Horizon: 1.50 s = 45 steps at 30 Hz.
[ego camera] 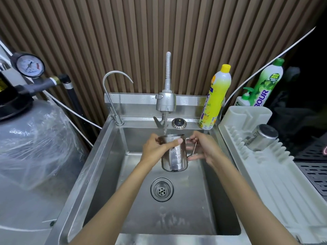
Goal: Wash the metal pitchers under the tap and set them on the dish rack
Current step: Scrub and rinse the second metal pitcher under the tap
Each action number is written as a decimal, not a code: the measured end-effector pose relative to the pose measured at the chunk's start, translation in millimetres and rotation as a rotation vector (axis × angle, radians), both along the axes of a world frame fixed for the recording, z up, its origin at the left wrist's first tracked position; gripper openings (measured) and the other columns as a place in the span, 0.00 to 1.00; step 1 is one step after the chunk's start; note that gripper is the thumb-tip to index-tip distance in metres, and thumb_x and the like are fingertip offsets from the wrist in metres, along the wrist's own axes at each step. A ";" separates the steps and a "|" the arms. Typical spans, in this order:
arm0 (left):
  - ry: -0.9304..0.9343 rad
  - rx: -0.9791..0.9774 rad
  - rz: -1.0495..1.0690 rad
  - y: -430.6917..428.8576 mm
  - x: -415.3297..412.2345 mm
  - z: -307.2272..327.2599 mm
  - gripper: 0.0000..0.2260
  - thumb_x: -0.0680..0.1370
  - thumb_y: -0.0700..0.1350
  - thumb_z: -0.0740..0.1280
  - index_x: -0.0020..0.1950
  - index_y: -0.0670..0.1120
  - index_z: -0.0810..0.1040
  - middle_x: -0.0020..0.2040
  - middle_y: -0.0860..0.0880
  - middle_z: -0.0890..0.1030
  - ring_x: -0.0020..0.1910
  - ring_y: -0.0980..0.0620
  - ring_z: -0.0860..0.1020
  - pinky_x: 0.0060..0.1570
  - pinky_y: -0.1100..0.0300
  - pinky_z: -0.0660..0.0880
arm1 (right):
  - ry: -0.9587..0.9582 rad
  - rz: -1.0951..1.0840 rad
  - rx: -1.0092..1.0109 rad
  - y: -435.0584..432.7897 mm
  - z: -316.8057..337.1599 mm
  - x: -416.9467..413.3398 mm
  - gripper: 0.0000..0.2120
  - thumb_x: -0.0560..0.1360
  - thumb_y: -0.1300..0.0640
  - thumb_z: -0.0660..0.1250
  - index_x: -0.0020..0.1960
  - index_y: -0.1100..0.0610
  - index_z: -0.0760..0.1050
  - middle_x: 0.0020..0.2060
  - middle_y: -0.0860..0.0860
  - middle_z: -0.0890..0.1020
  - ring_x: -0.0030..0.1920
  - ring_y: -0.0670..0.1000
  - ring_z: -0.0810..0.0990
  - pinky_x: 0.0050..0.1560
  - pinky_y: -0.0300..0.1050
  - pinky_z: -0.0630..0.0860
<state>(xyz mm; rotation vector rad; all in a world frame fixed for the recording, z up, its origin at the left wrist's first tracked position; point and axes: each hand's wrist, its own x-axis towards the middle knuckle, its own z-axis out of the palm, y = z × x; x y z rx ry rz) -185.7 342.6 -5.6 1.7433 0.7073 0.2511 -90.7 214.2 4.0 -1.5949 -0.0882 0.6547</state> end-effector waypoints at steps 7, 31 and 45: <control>-0.175 -0.457 -0.128 -0.8 14.9 -2.6 0.21 0.66 0.32 0.74 0.47 0.45 0.65 0.51 0.43 0.77 0.47 0.49 0.79 0.52 0.57 0.76 | -0.446 -0.074 -0.194 12.5 26.0 13.2 0.12 0.71 0.60 0.65 0.29 0.56 0.71 0.32 0.51 0.80 0.37 0.49 0.75 0.36 0.43 0.70; -0.238 0.243 0.208 2.1 -0.2 -4.4 0.29 0.59 0.57 0.79 0.51 0.48 0.69 0.51 0.50 0.77 0.51 0.53 0.76 0.49 0.64 0.71 | 0.051 0.135 0.126 22.0 5.8 10.0 0.11 0.76 0.60 0.60 0.35 0.57 0.72 0.32 0.50 0.80 0.31 0.47 0.82 0.37 0.54 0.81; -0.475 -0.375 0.116 -4.9 28.9 -15.3 0.31 0.63 0.24 0.72 0.58 0.43 0.65 0.55 0.47 0.76 0.49 0.59 0.77 0.48 0.65 0.77 | -0.732 0.108 0.001 19.7 33.3 15.5 0.15 0.71 0.66 0.68 0.31 0.54 0.69 0.44 0.49 0.85 0.46 0.46 0.83 0.50 0.39 0.77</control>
